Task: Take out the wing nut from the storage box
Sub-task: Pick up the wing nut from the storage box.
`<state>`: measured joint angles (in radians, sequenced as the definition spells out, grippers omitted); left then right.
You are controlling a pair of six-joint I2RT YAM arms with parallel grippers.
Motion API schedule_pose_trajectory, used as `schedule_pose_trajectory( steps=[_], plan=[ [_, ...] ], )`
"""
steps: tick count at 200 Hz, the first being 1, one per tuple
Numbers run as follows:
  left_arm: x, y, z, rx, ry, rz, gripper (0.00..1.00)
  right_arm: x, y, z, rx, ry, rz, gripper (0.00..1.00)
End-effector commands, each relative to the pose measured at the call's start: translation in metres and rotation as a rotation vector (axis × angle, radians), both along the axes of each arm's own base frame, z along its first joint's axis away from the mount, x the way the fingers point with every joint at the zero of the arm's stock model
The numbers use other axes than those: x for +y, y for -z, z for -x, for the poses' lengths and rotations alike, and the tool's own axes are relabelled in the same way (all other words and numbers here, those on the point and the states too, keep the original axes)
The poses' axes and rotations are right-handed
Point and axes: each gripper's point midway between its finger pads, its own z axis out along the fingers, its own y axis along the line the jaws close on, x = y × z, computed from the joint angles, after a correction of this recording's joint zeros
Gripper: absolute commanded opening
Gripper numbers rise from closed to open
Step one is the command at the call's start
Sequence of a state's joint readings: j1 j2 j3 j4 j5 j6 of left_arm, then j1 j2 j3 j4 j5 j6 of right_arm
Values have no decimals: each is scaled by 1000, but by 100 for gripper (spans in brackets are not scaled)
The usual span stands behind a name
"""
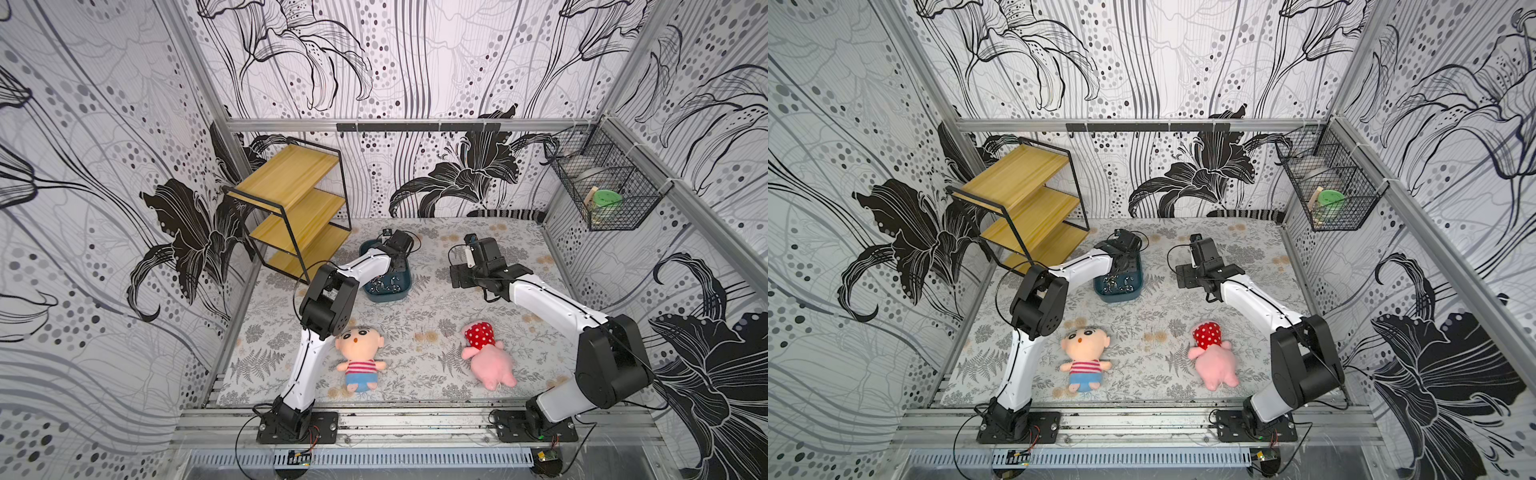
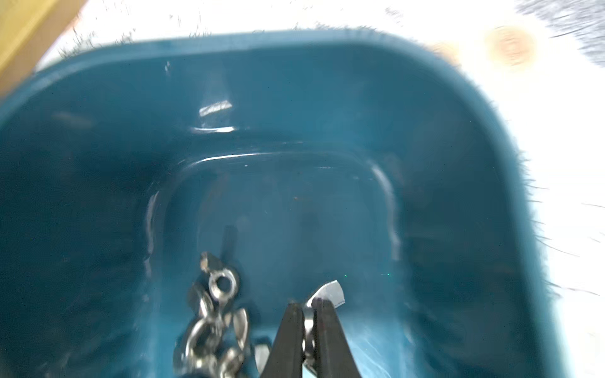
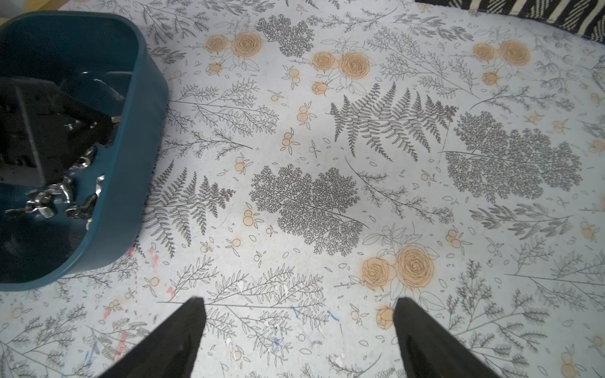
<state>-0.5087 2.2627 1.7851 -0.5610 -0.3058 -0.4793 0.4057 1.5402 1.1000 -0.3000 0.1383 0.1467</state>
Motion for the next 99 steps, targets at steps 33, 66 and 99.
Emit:
schedule_pose_trajectory(
  steps=[33,66,99],
  plan=[
    [-45,-92,-2,-159,85,52,1,-6,-17,-1,-29,52,11,96],
    [-83,-107,7,-181,148,108,2,-23,-22,-2,-36,121,57,96],
    [-109,-92,12,-155,184,122,2,-45,-22,-1,-31,187,58,96]
  ],
)
